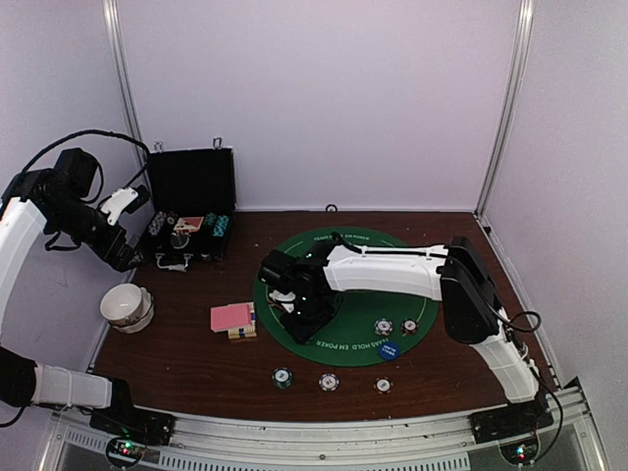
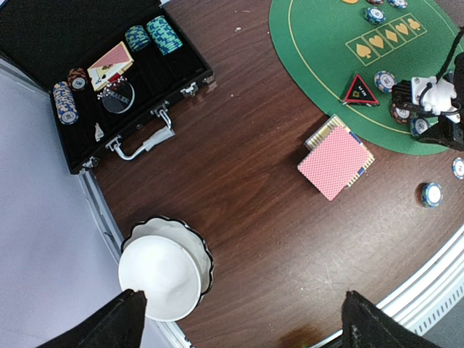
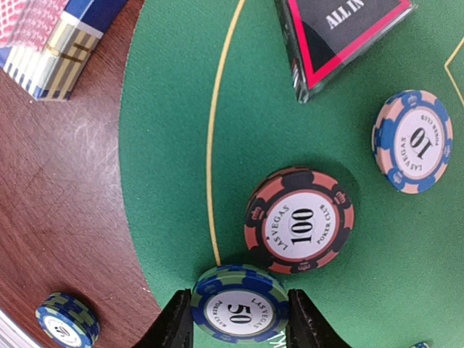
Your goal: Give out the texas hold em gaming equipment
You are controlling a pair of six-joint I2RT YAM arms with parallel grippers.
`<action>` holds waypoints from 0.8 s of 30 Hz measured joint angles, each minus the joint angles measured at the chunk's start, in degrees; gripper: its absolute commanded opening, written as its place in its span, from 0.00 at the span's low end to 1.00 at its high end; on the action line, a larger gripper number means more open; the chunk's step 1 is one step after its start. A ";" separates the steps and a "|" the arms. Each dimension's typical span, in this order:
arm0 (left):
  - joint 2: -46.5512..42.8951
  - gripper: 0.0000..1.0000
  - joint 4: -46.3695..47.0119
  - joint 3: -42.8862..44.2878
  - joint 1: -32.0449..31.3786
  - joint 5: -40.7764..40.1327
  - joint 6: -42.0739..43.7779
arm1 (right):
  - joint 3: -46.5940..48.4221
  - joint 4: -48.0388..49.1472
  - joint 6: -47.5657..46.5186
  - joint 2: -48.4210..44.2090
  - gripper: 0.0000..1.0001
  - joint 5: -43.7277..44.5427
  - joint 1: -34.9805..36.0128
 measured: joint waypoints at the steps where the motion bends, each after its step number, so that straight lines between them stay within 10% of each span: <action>1: 0.00 0.98 0.00 0.00 0.00 0.00 0.00 | -0.17 0.07 0.07 0.00 0.13 -0.04 0.02; 8: 0.15 0.98 0.02 0.00 0.00 0.00 -0.02 | -1.60 0.59 0.66 0.00 0.17 -1.29 0.11; 14: 0.17 0.98 0.00 0.00 0.00 0.00 -0.02 | -1.64 1.01 0.90 0.00 0.46 -2.03 0.11; 24: 0.17 0.98 0.00 0.00 0.00 0.00 0.00 | -2.38 0.76 1.11 -1.33 0.61 -1.57 0.24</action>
